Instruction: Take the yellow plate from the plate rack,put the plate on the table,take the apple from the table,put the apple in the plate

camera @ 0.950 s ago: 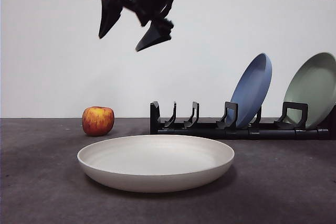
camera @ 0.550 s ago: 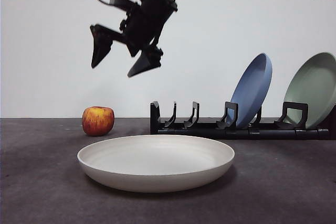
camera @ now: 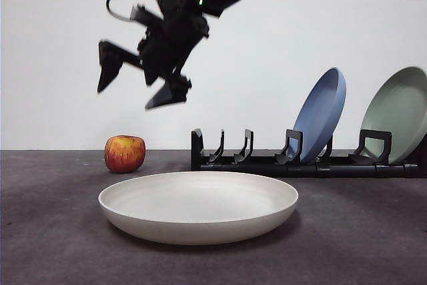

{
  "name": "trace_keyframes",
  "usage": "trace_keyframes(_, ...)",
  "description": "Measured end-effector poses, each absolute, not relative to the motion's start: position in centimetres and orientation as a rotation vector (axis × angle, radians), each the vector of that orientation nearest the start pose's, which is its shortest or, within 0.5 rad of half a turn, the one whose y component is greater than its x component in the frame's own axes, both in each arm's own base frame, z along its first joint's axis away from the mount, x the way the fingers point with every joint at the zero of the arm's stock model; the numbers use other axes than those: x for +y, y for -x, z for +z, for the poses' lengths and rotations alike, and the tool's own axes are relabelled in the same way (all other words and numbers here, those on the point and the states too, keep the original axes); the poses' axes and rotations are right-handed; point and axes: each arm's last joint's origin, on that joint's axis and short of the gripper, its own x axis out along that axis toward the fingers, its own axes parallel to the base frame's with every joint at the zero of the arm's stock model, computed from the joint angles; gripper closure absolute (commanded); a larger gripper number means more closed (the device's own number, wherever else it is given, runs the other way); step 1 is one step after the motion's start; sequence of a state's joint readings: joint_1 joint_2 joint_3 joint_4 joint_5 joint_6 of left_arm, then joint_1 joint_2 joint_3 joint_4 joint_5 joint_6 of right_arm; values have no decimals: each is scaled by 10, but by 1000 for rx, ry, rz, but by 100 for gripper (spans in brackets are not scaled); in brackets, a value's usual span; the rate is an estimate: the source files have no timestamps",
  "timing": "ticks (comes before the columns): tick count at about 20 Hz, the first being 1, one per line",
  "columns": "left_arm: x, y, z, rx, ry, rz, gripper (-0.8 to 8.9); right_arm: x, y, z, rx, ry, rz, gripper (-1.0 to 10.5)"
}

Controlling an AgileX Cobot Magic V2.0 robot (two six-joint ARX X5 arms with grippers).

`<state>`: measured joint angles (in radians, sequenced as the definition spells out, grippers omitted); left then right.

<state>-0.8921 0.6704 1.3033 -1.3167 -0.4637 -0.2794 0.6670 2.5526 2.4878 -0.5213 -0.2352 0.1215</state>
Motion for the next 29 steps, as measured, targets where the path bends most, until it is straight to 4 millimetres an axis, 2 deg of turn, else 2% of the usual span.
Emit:
trace_keyframes(2,-29,-40,402,583,-173,-335,822,359,-444,232,663,-10,825,283)
trace_keyframes(7,-30,-40,401,587,-192,-362,822,359,-447,231,658,-75,808,285)
trace_keyframes(12,-30,-40,401,586,-203,-369,822,362,-451,209,721,-107,780,285)
trace_keyframes(22,-31,-39,401,600,-205,-419,822,362,-451,206,735,-125,753,285)
trace_keyframes(26,-31,-39,401,599,-212,-424,822,367,-454,172,814,-134,745,288)
trace_keyframes(29,-31,-39,401,600,-213,-431,822,370,-450,167,834,-125,745,289)
